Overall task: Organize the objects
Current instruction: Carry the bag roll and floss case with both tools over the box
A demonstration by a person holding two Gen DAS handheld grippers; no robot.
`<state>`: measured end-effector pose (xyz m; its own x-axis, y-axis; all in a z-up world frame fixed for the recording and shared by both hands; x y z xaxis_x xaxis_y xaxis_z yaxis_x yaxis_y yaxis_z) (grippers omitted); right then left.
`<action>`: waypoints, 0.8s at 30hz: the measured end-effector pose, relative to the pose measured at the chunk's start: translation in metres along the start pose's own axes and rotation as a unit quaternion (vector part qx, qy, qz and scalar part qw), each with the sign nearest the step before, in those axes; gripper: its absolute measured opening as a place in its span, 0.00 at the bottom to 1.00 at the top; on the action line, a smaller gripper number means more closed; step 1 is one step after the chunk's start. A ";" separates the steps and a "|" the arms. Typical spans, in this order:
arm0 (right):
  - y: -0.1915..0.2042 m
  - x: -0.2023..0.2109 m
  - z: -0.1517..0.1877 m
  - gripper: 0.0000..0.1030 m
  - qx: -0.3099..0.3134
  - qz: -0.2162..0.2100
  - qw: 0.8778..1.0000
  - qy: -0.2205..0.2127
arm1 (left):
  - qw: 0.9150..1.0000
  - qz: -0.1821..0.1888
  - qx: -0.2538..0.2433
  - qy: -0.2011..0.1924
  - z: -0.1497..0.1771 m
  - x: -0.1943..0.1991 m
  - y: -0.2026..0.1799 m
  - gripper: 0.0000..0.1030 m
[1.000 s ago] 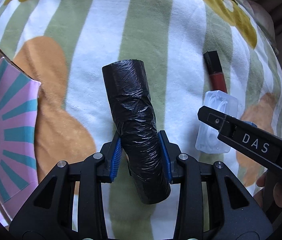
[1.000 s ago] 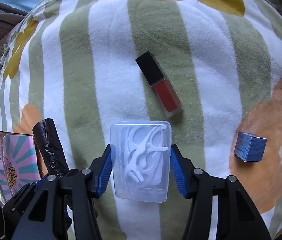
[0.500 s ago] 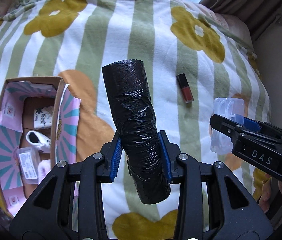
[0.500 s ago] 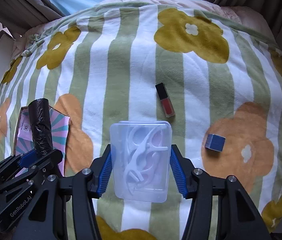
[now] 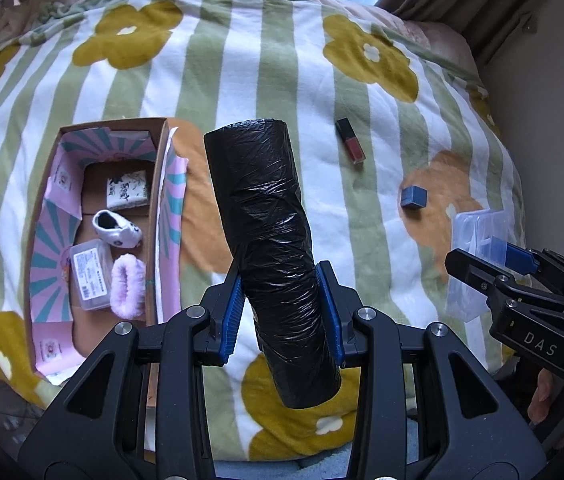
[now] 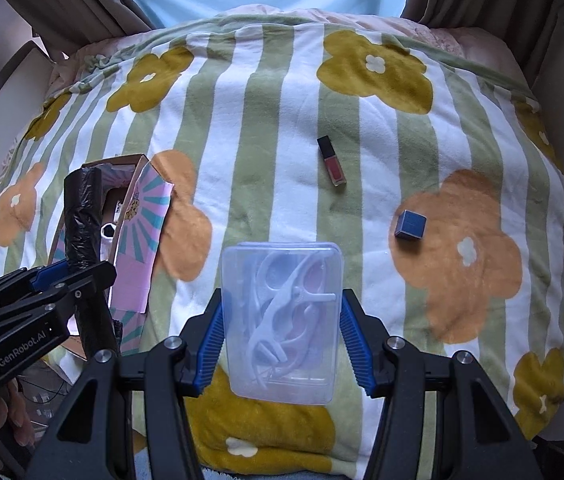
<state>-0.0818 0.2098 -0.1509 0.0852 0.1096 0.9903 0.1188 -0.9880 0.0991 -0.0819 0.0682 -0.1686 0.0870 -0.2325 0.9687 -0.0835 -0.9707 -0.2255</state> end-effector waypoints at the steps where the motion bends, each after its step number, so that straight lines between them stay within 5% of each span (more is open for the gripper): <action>1: 0.002 0.002 0.002 0.49 0.001 0.000 1.000 -0.002 | 1.000 0.003 0.000 0.000 0.004 0.002 0.001 0.31; 13: 0.050 0.020 -0.010 0.49 0.046 -0.008 0.999 -0.027 | 0.999 -0.001 0.024 -0.029 0.017 0.034 0.032 0.31; 24: 0.127 0.018 -0.036 0.49 0.127 -0.036 0.991 -0.027 | 0.993 -0.025 0.111 -0.043 0.041 0.056 0.112 0.31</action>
<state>-0.1006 0.0819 -0.1173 0.1196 0.1920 0.9741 0.3714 -0.9186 0.1354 -0.0461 -0.0558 -0.1436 0.1705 -0.1787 0.9690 0.1426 -0.9686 -0.2037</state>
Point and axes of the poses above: each gripper's, at about its wrist camera, not at the fingertips, and x roughly against the way its jaws point, y to its left, z to its underside, the point moved 9 cm from there along -x, roughly the way its jaws point, and after that the axes turned 12 degrees about y, right-handed, at the moved point
